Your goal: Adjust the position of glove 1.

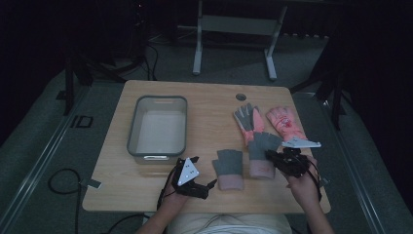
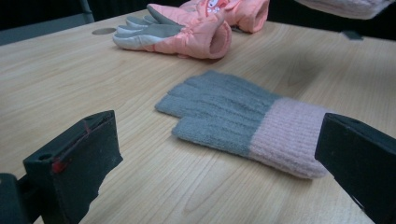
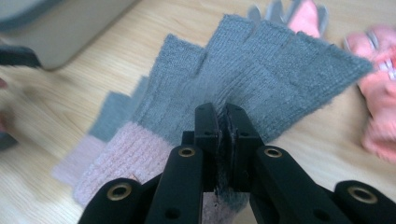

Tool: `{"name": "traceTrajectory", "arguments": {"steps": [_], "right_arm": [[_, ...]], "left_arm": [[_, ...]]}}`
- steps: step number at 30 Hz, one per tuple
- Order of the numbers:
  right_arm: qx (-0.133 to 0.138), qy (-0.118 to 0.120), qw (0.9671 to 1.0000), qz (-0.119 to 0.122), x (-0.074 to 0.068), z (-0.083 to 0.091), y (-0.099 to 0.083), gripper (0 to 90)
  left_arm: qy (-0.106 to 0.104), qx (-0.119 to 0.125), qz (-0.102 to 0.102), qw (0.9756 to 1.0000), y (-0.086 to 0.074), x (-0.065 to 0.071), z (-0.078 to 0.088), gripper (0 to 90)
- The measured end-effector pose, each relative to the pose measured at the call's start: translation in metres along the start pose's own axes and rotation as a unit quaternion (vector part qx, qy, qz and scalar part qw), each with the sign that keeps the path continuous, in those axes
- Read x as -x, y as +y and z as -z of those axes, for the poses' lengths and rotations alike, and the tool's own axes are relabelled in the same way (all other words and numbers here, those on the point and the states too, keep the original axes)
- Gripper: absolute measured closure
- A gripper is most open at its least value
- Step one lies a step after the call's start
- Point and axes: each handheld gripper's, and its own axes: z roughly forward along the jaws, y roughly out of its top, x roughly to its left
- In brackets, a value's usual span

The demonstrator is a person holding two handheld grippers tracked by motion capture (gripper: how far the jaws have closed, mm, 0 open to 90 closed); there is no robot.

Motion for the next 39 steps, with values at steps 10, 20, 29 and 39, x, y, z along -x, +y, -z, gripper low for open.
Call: {"name": "traceTrajectory", "arguments": {"steps": [10, 20, 29, 39], "right_arm": [[-0.014, 0.049, 0.9981, 0.036, -0.043, -0.026, 0.013, 84.9], [-0.057, 0.071, 0.9951, 0.038, -0.059, -0.064, -0.004, 84.8], [-0.085, 0.08, 0.9923, 0.042, -0.059, -0.088, -0.014, 84.0], [-0.097, 0.08, 0.9912, 0.041, -0.056, -0.102, -0.024, 80.5]], "left_arm": [[-0.002, 0.002, -0.001, 1.0, 0.0, 0.001, 0.0, 0.0], [0.001, -0.002, -0.004, 1.0, 0.0, 0.0, 0.0, 0.0], [0.007, -0.009, -0.005, 0.9999, 0.0, 0.0, 0.0, 0.0], [0.04, -0.017, -0.016, 0.9989, 0.001, 0.004, -0.003, 0.0]]}}
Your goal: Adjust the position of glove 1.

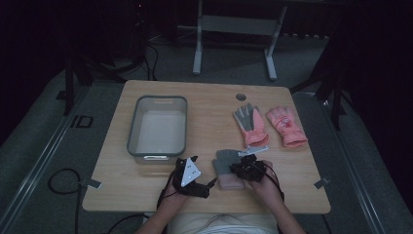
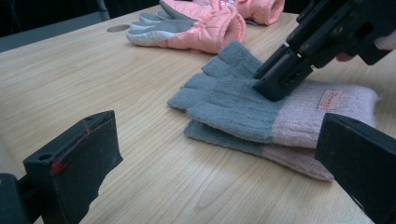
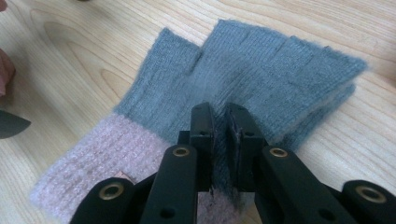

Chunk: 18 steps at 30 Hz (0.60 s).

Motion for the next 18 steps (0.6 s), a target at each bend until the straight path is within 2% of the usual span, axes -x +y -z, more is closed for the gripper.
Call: {"name": "traceTrajectory", "arguments": {"steps": [2, 4, 7, 9, 11, 13, 15, 16, 17, 18], "right_arm": [[0.004, 0.001, 1.0, -0.002, 0.001, -0.001, -0.001, 78.8], [0.004, 0.002, 0.9999, -0.009, 0.001, 0.001, 0.0, 73.5], [0.019, -0.001, 0.9998, 0.004, 0.002, 0.016, 0.005, 68.1], [0.032, 0.0, 0.9994, 0.009, 0.007, 0.028, 0.01, 64.9], [0.046, 0.005, 0.9988, 0.014, 0.015, 0.039, 0.015, 63.3], [0.047, -0.002, 0.9987, 0.018, 0.023, 0.046, 0.021, 62.3], [0.053, -0.002, 0.9983, 0.027, 0.03, 0.052, 0.027, 61.0], [0.054, 0.001, 0.998, 0.034, 0.034, 0.054, 0.031, 60.2], [0.052, 0.005, 0.9978, 0.04, 0.037, 0.055, 0.035, 59.8], [0.051, 0.006, 0.9976, 0.047, 0.04, 0.054, 0.038, 59.9]], "left_arm": [[0.0, 0.0, -0.003, 1.0, 0.0, 0.0, 0.0, 0.0], [0.001, 0.003, -0.007, 1.0, 0.0, 0.002, 0.0, 0.0], [-0.004, 0.0, -0.021, 0.9998, 0.002, 0.005, 0.0, 0.0], [-0.013, -0.012, -0.015, 0.9997, 0.005, 0.007, 0.0, 0.0], [-0.023, -0.005, -0.01, 0.9997, 0.01, 0.011, 0.001, 0.0], [-0.051, -0.004, 0.0, 0.9987, 0.018, 0.014, 0.002, 3.3], [-0.082, -0.014, 0.006, 0.9965, 0.027, 0.018, 0.001, 3.8], [-0.085, -0.023, 0.003, 0.9961, 0.031, 0.02, -0.001, 3.9], [-0.108, -0.025, -0.001, 0.9939, 0.035, 0.021, -0.002, 4.7], [-0.143, -0.022, 0.0, 0.9894, 0.037, 0.021, -0.004, 4.1]]}}
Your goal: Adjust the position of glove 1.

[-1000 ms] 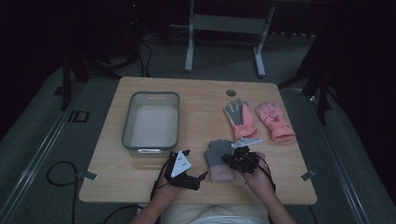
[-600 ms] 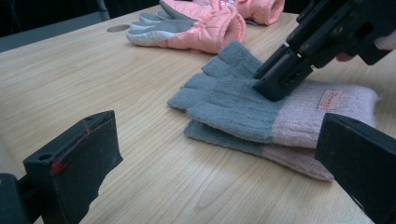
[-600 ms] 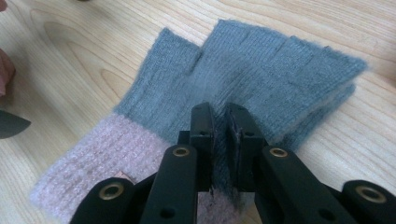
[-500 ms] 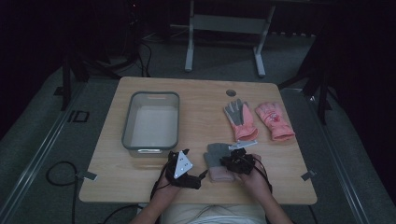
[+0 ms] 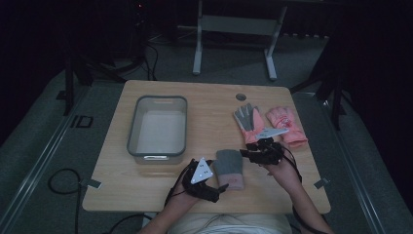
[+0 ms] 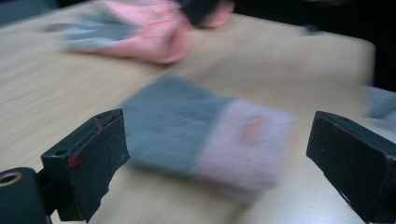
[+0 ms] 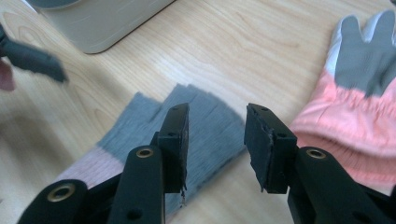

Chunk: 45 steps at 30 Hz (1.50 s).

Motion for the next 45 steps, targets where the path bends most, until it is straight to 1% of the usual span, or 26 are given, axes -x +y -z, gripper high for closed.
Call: {"name": "traceTrajectory", "arguments": {"steps": [2, 4, 5, 6, 7, 8, 9, 10, 11, 12, 16, 19, 20, 21, 22, 24, 25, 26, 29, 32, 33, 34, 35, 37, 40, 45], "right_arm": [[-0.001, 0.003, 1.0, 0.001, 0.004, -0.006, 0.005, 60.1], [-0.007, 0.008, 0.9999, 0.0, 0.006, -0.015, 0.007, 59.9], [-0.01, 0.005, 0.9999, 0.0, 0.007, -0.02, 0.008, 59.9], [-0.013, 0.007, 0.9999, -0.001, 0.008, -0.025, 0.008, 59.6], [-0.014, 0.01, 0.9999, -0.001, 0.009, -0.031, 0.008, 59.1], [-0.016, 0.009, 0.9998, -0.003, 0.011, -0.036, 0.008, 58.9], [-0.016, 0.009, 0.9998, -0.003, 0.011, -0.036, 0.008, 58.9], [-0.021, 0.011, 0.9997, -0.008, 0.013, -0.042, 0.007, 57.7], [-0.03, 0.014, 0.9993, -0.018, 0.018, -0.053, 0.004, 56.2], [-0.034, 0.016, 0.9991, -0.018, 0.019, -0.056, 0.003, 55.1], [-0.05, 0.017, 0.9984, -0.02, 0.021, -0.068, -0.005, 49.5], [-0.063, 0.017, 0.9975, -0.028, 0.025, -0.074, -0.011, 45.3], [-0.066, 0.014, 0.9973, -0.026, 0.025, -0.076, -0.012, 43.9], [-0.066, 0.014, 0.9973, -0.026, 0.025, -0.076, -0.012, 43.9], [-0.069, 0.015, 0.9971, -0.026, 0.025, -0.077, -0.014, 43.0], [-0.07, 0.02, 0.9966, -0.04, 0.028, -0.08, -0.017, 40.8], [-0.073, 0.023, 0.996, -0.045, 0.029, -0.08, -0.018, 40.7], [-0.074, 0.026, 0.9956, -0.051, 0.029, -0.08, -0.019, 40.7], [-0.072, 0.03, 0.9954, -0.056, 0.029, -0.08, -0.019, 44.5], [-0.074, 0.046, 0.9942, -0.063, 0.027, -0.08, -0.019, 59.2], [-0.074, 0.056, 0.9935, -0.066, 0.026, -0.081, -0.018, 63.6], [-0.077, 0.06, 0.9929, -0.069, 0.025, -0.081, -0.018, 67.4], [-0.078, 0.06, 0.9929, -0.067, 0.023, -0.081, -0.017, 68.8], [-0.081, 0.056, 0.9931, -0.064, 0.02, -0.08, -0.015, 71.2], [-0.078, 0.055, 0.9936, -0.062, 0.018, -0.077, -0.012, 72.6], [-0.05, 0.054, 0.9956, -0.059, 0.018, -0.061, 0.0, 73.0]], "left_arm": [[-0.025, -0.012, -0.005, 0.9996, 0.006, 0.002, -0.006, 4.9], [-0.034, -0.03, -0.035, 0.9983, 0.008, 0.005, -0.013, 8.1], [-0.049, -0.042, -0.041, 0.9971, 0.01, 0.005, -0.017, 14.4], [-0.044, -0.052, -0.061, 0.9958, 0.011, 0.007, -0.02, 15.8], [-0.037, -0.065, -0.085, 0.9936, 0.011, 0.009, -0.023, 18.8], [-0.04, -0.079, -0.102, 0.9908, 0.012, 0.009, -0.027, 24.1], [-0.04, -0.079, -0.102, 0.9908, 0.012, 0.009, -0.027, 25.2], [-0.031, -0.084, -0.121, 0.9886, 0.011, 0.011, -0.03, 25.2], [-0.034, -0.097, -0.137, 0.9852, 0.01, 0.011, -0.034, 31.5], [-0.031, -0.105, -0.149, 0.9827, 0.009, 0.012, -0.036, 31.8], [-0.028, -0.132, -0.169, 0.9763, 0.003, 0.013, -0.045, 34.7], [-0.018, -0.134, -0.175, 0.9754, 0.0, 0.014, -0.047, 34.6], [-0.008, -0.14, -0.181, 0.9734, 0.0, 0.015, -0.048, 34.5], [-0.008, -0.14, -0.181, 0.9734, 0.0, 0.015, -0.048, 34.5], [0.004, -0.15, -0.181, 0.9721, -0.003, 0.016, -0.051, 34.5], [0.013, -0.153, -0.187, 0.9702, -0.007, 0.017, -0.053, 33.8], [0.016, -0.152, -0.186, 0.9706, -0.007, 0.017, -0.053, 34.5], [0.026, -0.156, -0.187, 0.9695, -0.006, 0.017, -0.053, 36.6], [0.024, -0.159, -0.187, 0.969, -0.005, 0.016, -0.054, 43.2], [0.006, -0.159, -0.159, 0.9744, -0.001, 0.008, -0.05, 52.2], [0.0, -0.161, -0.15, 0.9755, 0.001, 0.005, -0.049, 56.0], [-0.008, -0.16, -0.135, 0.9778, 0.003, 0.002, -0.049, 58.8], [-0.013, -0.16, -0.125, 0.979, 0.004, 0.0, -0.048, 61.7], [-0.019, -0.166, -0.122, 0.9783, 0.007, -0.003, -0.047, 65.1], [-0.024, -0.178, -0.125, 0.9758, 0.014, -0.006, -0.045, 67.6], [-0.024, -0.171, -0.121, 0.9774, 0.029, -0.012, -0.039, 68.5]]}}
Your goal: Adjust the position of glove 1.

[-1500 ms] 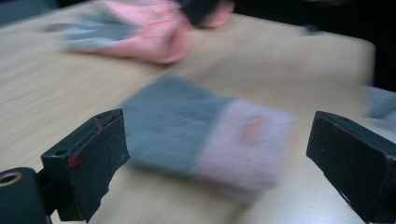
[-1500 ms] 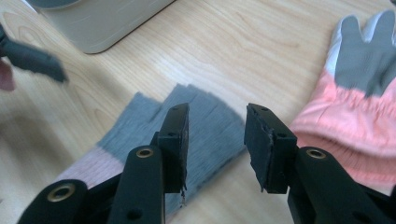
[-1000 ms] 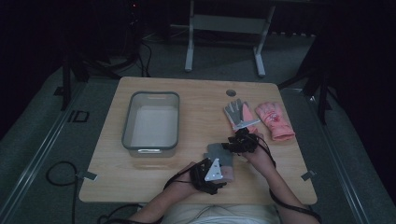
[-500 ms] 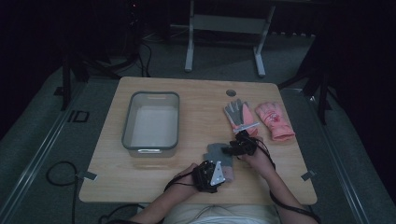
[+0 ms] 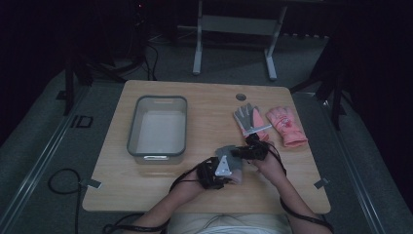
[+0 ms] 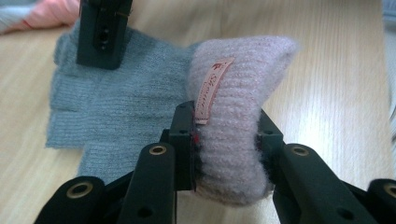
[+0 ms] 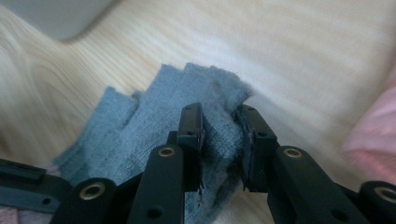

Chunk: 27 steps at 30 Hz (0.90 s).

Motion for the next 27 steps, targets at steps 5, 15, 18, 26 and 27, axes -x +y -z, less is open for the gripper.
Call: {"name": "traceTrajectory", "arguments": {"steps": [5, 15, 18, 26, 27], "right_arm": [[0.02, -0.001, 0.9998, 0.004, -0.003, 0.016, 0.012, 73.0], [0.042, -0.003, 0.999, 0.013, -0.012, 0.025, 0.03, 73.1], [0.048, 0.001, 0.9987, 0.015, -0.015, 0.029, 0.036, 73.1], [0.073, -0.002, 0.9968, 0.033, -0.026, 0.034, 0.067, 73.1], [0.074, 0.0, 0.9967, 0.032, -0.026, 0.035, 0.07, 73.1]], "left_arm": [[0.008, 0.004, -0.015, 0.9998, 0.011, -0.005, 0.012, 68.9], [0.019, -0.002, -0.024, 0.9995, 0.019, -0.017, 0.032, 69.3], [0.024, -0.001, -0.027, 0.9993, 0.021, -0.02, 0.039, 69.4], [0.048, -0.007, -0.035, 0.9982, 0.028, -0.037, 0.063, 69.4], [0.047, -0.008, -0.035, 0.9982, 0.029, -0.038, 0.067, 69.4]]}}
